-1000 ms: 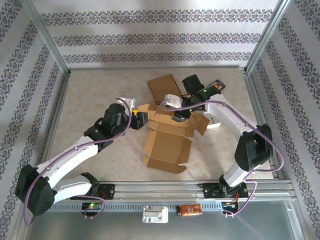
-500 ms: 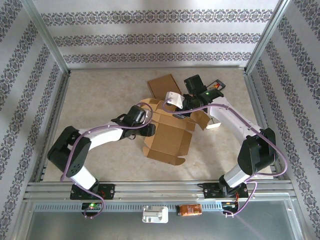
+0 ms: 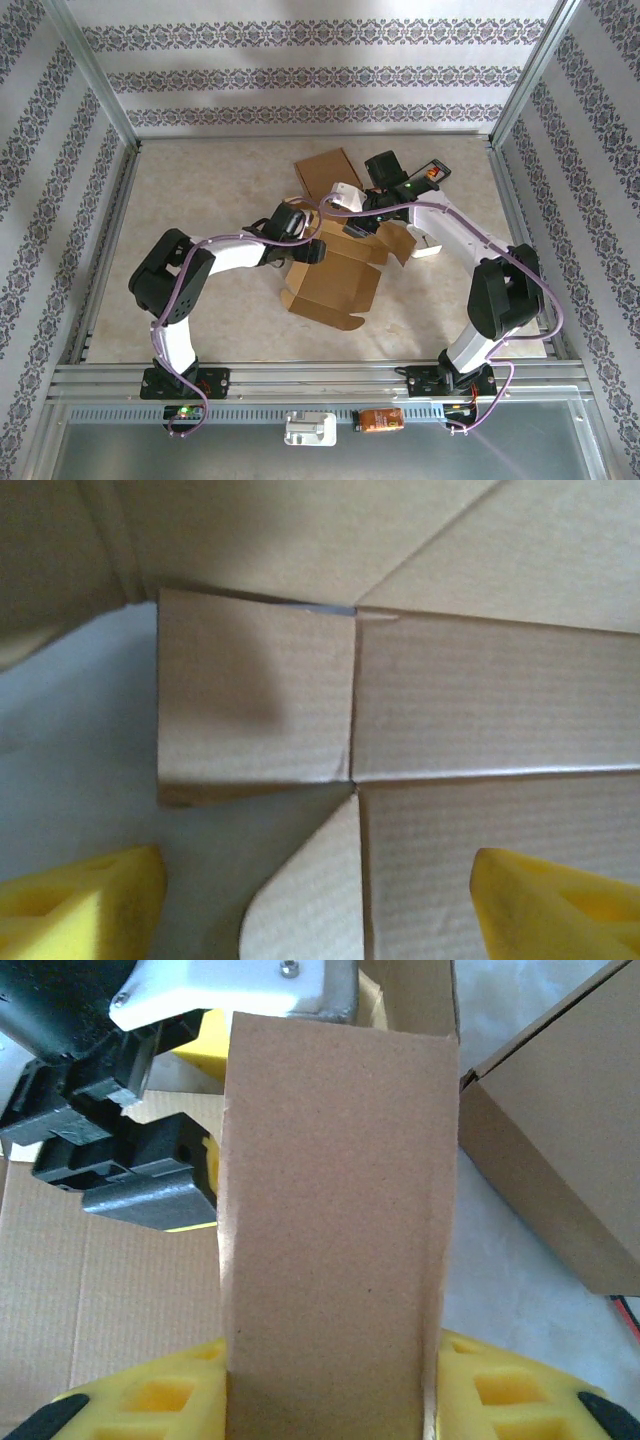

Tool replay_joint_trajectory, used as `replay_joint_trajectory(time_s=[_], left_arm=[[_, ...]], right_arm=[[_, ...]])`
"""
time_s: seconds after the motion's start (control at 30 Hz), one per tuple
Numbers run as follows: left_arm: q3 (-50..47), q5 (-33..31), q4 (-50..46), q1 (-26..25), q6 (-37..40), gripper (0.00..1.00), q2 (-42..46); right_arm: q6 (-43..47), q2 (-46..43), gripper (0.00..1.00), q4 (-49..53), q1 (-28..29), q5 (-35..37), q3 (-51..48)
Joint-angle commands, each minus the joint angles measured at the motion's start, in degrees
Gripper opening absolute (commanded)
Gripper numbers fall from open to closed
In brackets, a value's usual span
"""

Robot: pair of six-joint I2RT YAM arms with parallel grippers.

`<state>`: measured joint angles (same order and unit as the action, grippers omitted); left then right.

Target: Fold the paper box

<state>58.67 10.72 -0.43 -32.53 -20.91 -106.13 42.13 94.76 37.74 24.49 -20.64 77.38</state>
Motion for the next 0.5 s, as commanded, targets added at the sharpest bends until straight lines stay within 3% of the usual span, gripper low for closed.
replay_joint_trajectory(time_s=[0.0,0.13,0.33,0.47], left_arm=[[2.68,-3.43,1.39,0.97,2.75,0.83,-2.09],[3.2,0.78,4.43,1.38,3.72,0.79,-3.89],[2.64,2.53,5.61,1.33,4.69,0.52,-3.2],[1.45,3.47,6.12,0.99,8.38,0.46,-0.41]], right_arm=[[-1.23,0.78,0.38,-0.29,-0.5,-2.2,1.45],[-1.56,1.03,0.38,-0.54,-0.64,-2.37,1.71],[-3.15,1.99,0.37,-0.65,-0.94,-2.21,2.23],[-4.71,2.62,0.35,-1.2,-0.94,-1.95,2.08]])
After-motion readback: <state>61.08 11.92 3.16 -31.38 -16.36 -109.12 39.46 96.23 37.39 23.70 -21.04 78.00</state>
